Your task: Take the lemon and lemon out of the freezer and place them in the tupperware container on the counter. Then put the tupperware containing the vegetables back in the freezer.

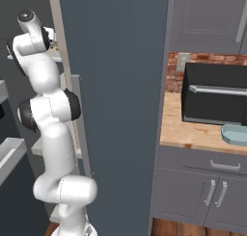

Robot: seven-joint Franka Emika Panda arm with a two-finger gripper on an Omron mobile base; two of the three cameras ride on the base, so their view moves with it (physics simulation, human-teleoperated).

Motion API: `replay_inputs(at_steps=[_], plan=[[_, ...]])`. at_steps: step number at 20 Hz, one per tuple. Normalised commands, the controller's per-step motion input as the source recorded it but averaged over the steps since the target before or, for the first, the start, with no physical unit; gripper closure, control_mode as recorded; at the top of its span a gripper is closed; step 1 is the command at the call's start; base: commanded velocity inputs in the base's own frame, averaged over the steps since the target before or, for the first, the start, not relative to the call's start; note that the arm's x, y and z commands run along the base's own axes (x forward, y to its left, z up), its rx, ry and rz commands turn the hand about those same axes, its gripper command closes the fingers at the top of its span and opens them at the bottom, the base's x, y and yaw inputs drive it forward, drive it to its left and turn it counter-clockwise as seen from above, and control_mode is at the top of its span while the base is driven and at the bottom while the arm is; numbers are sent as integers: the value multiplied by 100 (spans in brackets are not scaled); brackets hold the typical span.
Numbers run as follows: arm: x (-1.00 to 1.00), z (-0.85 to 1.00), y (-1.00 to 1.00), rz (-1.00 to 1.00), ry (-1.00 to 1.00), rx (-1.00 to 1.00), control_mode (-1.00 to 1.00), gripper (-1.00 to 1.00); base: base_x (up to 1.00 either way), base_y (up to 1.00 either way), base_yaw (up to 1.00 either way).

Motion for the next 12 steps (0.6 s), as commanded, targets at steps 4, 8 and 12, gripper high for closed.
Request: replay_inputs(at_steps=[4,8,12], plan=[[10,-1,8,0,1,0,-100,-100,0,0,0],[1,-4,9,0,0,0,-100,100,0,0,0],[0,-15,15,0,3,0,-100,100,0,0,0]])
